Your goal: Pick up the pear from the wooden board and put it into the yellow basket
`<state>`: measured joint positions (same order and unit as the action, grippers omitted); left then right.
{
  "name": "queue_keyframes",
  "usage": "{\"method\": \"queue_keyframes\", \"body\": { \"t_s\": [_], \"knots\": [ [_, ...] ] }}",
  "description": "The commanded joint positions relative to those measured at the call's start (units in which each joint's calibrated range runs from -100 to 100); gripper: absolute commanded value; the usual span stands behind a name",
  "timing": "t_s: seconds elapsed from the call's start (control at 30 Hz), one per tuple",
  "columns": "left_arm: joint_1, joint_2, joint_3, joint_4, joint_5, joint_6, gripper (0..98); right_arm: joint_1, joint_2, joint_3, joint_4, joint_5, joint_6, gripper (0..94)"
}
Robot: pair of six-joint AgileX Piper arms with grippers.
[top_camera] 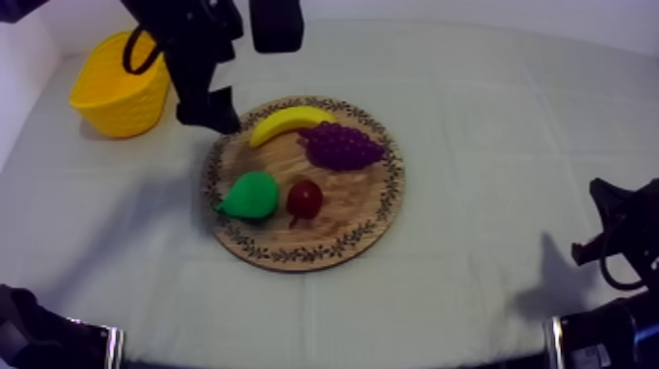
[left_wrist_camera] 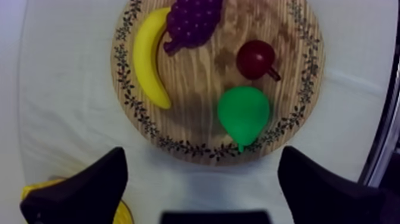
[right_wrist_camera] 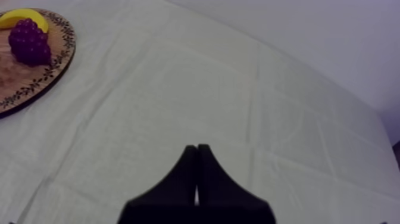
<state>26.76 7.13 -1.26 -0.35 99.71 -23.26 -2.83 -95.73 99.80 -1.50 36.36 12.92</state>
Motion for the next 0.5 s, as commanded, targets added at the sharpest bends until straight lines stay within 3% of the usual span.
{"method": "queue_keyframes", "body": {
  "t_s": [0.0,0.47],
  "knots": [
    [-0.05,0.59,0.4,0.11,0.02,-0.22,96.5,0.0,-0.03,-0.02,0.01,0.02,0.04,0.4],
    [-0.52,7.87,8.52,1.35,-7.12,-0.72,96.7,-0.04,-0.03,-0.02,0.01,0.02,0.04,0.4]
  ]
}}
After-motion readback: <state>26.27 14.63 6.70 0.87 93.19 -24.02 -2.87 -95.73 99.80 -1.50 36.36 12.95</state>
